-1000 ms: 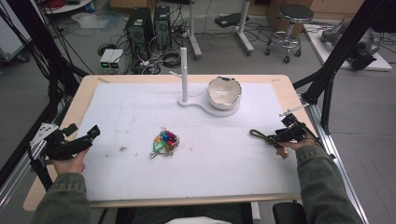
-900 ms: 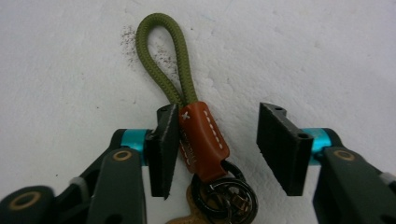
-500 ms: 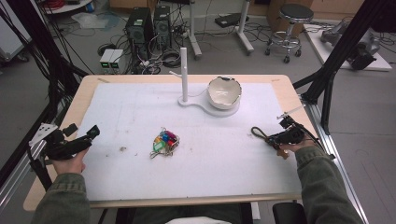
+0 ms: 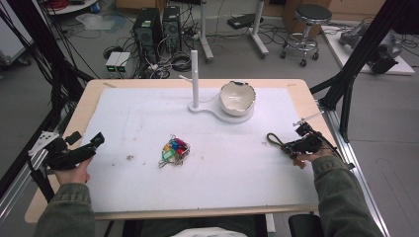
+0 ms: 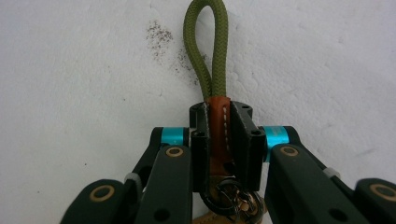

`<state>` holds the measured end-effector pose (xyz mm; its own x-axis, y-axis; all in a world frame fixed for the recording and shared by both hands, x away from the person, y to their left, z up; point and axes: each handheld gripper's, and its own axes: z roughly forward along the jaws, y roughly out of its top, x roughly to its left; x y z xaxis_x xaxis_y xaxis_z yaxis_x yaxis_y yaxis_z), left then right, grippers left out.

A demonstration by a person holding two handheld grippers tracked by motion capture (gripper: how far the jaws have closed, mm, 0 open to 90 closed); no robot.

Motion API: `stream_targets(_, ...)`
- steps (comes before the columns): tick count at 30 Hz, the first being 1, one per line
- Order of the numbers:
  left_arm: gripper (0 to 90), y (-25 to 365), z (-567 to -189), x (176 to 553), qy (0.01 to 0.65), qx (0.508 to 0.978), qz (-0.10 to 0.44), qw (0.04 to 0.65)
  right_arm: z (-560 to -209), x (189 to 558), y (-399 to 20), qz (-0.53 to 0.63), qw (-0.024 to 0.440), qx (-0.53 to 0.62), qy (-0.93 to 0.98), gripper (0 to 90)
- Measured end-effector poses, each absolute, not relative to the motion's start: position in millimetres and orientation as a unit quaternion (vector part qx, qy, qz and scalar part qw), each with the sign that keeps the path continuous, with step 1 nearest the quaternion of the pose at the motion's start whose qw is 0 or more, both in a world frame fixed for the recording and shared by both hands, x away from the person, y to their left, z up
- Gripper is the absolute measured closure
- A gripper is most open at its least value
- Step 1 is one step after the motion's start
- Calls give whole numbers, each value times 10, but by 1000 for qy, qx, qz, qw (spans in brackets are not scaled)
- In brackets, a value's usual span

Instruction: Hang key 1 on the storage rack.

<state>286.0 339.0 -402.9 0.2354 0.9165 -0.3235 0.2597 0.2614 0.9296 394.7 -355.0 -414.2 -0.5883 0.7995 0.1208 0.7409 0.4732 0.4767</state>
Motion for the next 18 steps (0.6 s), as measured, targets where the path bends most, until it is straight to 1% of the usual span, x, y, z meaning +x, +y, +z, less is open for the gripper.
stream_targets(9,17,3395,-4028,2851,549,532,285,578,-3994,3883,-3502,270,65,460,843,787)
stream_targets(18,17,3409,-4024,2846,548,535,294,572,-3770,3910,-3304,294,72,456,837,787)
